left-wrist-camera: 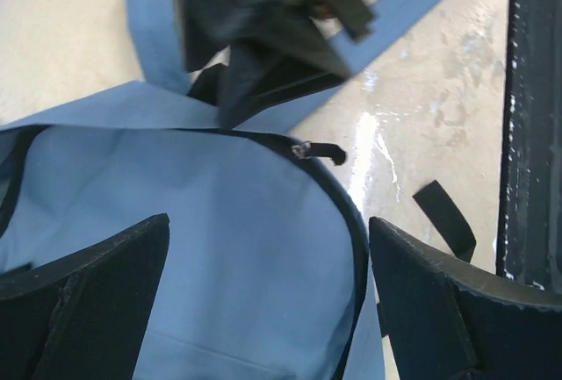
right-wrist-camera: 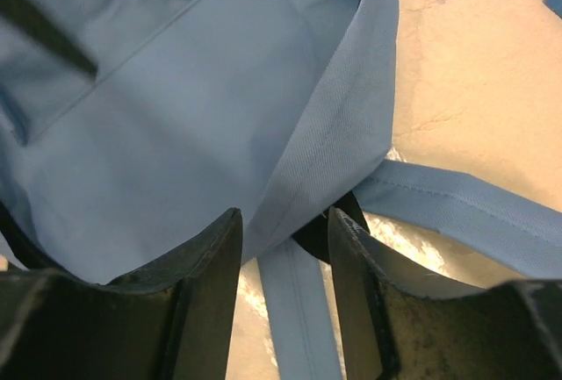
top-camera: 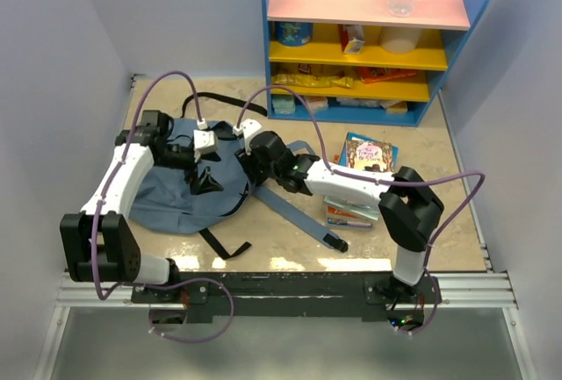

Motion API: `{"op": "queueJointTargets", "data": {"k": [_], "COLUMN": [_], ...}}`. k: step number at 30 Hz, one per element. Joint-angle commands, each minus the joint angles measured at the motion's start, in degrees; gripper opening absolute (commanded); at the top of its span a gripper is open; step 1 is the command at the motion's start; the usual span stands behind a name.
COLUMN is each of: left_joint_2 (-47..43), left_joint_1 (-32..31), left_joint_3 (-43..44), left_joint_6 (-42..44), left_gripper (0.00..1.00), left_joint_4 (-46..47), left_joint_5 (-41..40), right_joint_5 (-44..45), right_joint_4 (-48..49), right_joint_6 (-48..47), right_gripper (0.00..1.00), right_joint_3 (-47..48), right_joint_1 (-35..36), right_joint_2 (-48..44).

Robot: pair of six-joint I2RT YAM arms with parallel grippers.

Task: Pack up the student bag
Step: Unzip the student bag at the center of the board.

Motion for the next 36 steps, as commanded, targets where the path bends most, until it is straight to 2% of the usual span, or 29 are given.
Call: {"op": "queueJointTargets", "data": {"k": [1,5,9,11,14,15,18,19,22,27,30,36], "left_joint_2": [1.48,4.12,3.96,2.46,-0.87,-1.75,-3.08,-2.21,-1.76,-1.68,-1.06,0.26], "left_joint_1": [-0.07,-0.25,-0.51,-3.05,-6.04,-7.01,-9.91,-10.61,-11.41,-13.25,-16.84,-19.14], "left_joint_3": [-1.39,-1.74,-3.93,-5.16,-8.58,-10.59,-12.89,-12.9,-14.12,-17.55,-18.52,-18.44], "left_joint_6": [15.55,26.03,32.2,30.73,23.09,18.63,12.46,11.48,8.32,7.86,9.87,10.23], "left_gripper": [1.0,1.0,1.0,1.0,1.0,0.99,0.91,0.86,0.84,0.87,0.87,0.87], "left_joint_4": [-5.22,-11.37,-11.48,-8.5,1.95,8.07,16.27,17.43,23.31,31.4,32.82,35.2], "left_joint_5": [5.87,9.39,12.2,11.95,9.76,7.92,6.24,5.97,3.43,-0.78,-3.08,-4.75], "right_joint_5": [1.02,-1.62,-0.13,-0.56,-2.85,-4.33,-7.24,-7.86,-9.62,-10.59,-12.08,-12.0], "right_joint_4": [-0.71,0.78,-1.59,-0.19,2.18,2.54,2.98,3.33,3.51,6.23,7.02,6.67], "right_joint_6": [4.62,6.64,8.31,9.8,10.69,10.69,11.3,11.48,12.09,13.59,14.29,14.38], "right_gripper": [0.5,0.58,0.58,0.57,0.55,0.55,0.49,0.47,0.45,0.43,0.42,0.41], "right_joint_3": [4.63,4.54,6.3,5.34,4.89,5.07,6.47,6.65,5.95,4.54,3.93,4.36], "right_joint_1": [-0.84,-1.72,-3.21,-4.62,-6.11,-6.38,-7.35,-7.61,-7.61,-7.61,-7.52,-7.61], "right_joint_2": [1.77,2.82,5.64,5.99,6.78,7.3,8.88,8.98,8.81,8.28,7.75,7.22]}}
